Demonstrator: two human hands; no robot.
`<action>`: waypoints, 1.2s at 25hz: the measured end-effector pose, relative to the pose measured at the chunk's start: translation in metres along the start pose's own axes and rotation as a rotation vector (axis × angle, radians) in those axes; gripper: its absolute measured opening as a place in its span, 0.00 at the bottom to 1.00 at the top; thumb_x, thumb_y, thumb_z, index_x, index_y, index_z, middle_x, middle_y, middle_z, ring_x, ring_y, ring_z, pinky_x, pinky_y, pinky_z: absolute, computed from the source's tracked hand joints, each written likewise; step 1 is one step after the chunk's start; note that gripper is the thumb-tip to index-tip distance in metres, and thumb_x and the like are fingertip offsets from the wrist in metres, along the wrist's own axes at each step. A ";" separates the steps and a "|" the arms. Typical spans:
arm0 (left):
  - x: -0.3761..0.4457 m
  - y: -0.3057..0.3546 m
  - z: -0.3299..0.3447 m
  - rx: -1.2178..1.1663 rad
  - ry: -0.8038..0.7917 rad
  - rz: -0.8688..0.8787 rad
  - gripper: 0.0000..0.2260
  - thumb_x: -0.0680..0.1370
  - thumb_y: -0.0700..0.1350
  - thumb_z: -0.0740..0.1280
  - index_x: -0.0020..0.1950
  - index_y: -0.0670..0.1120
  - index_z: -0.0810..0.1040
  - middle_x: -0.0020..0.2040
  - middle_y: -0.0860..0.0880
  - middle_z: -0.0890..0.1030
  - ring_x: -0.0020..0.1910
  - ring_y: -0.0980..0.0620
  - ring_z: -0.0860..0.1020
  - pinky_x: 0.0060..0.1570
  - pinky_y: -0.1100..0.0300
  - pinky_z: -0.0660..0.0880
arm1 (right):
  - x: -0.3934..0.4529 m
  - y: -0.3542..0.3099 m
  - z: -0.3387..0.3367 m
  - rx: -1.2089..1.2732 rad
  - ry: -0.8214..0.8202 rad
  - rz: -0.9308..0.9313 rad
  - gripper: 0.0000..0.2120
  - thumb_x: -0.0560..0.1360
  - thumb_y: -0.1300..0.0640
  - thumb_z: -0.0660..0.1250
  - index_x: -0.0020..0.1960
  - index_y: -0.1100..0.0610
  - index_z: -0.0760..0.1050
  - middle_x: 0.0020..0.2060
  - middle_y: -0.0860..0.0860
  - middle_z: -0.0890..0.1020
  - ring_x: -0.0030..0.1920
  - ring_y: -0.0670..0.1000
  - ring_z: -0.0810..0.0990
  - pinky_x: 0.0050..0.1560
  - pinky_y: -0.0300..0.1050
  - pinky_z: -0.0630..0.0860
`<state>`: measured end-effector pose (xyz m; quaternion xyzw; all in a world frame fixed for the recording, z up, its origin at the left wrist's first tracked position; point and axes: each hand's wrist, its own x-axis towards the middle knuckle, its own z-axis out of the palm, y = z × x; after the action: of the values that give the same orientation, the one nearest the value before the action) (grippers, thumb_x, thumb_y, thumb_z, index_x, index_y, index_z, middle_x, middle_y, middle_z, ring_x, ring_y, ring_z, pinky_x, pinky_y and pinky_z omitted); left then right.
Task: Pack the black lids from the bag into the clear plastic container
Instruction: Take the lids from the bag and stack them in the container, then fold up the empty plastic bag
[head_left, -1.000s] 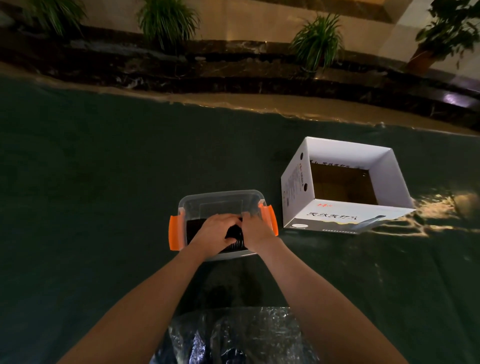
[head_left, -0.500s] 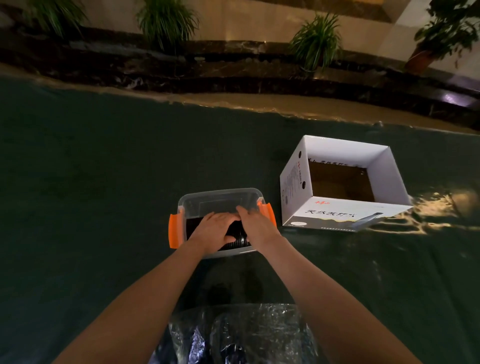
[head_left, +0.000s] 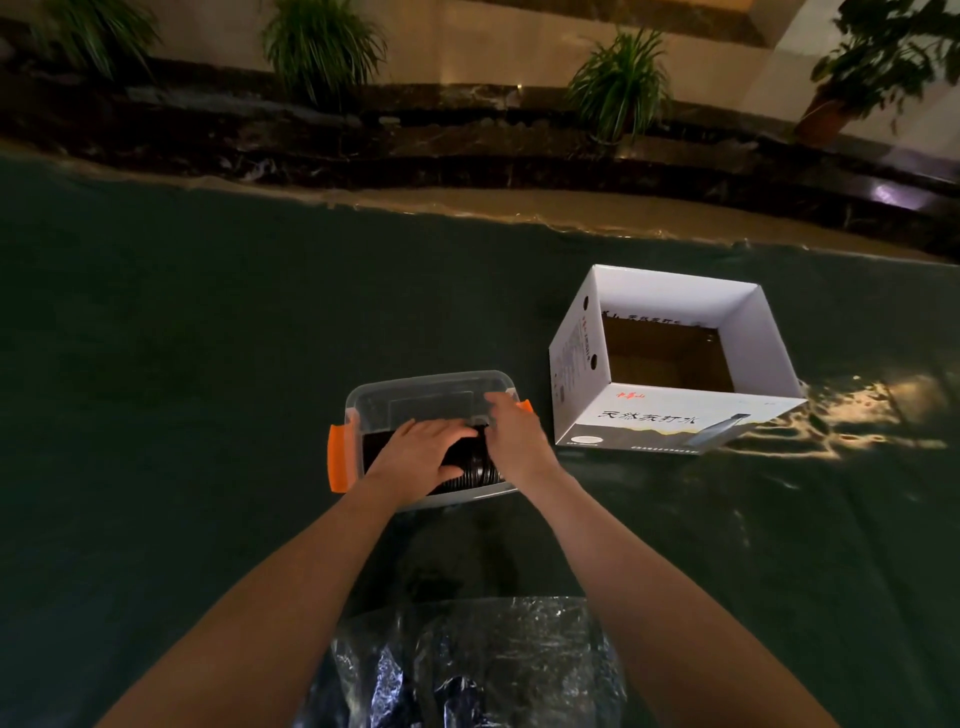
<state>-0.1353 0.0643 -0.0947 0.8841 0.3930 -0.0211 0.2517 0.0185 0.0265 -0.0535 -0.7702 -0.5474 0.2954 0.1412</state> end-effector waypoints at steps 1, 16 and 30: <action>0.001 -0.001 0.001 -0.009 -0.002 0.000 0.25 0.76 0.51 0.68 0.71 0.58 0.64 0.72 0.54 0.70 0.73 0.52 0.65 0.75 0.44 0.56 | -0.001 0.000 -0.005 0.061 -0.009 0.067 0.18 0.80 0.64 0.59 0.70 0.57 0.68 0.56 0.53 0.79 0.53 0.51 0.80 0.50 0.37 0.76; -0.013 0.010 -0.016 -0.079 0.173 -0.020 0.20 0.77 0.49 0.66 0.69 0.54 0.70 0.71 0.52 0.72 0.72 0.51 0.67 0.74 0.46 0.57 | -0.036 0.011 -0.027 0.509 -0.049 0.114 0.16 0.79 0.63 0.60 0.65 0.52 0.74 0.56 0.47 0.81 0.53 0.41 0.79 0.46 0.35 0.75; -0.205 0.012 0.109 -1.158 0.207 -1.165 0.17 0.79 0.57 0.61 0.48 0.41 0.70 0.40 0.41 0.77 0.36 0.42 0.77 0.39 0.51 0.77 | -0.152 0.088 0.062 -0.175 -0.334 -0.046 0.13 0.79 0.54 0.61 0.61 0.55 0.77 0.56 0.53 0.82 0.55 0.53 0.80 0.58 0.49 0.76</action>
<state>-0.2508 -0.1332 -0.1358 0.2666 0.7582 0.1392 0.5785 0.0131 -0.1526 -0.1044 -0.7070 -0.6044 0.3671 -0.0123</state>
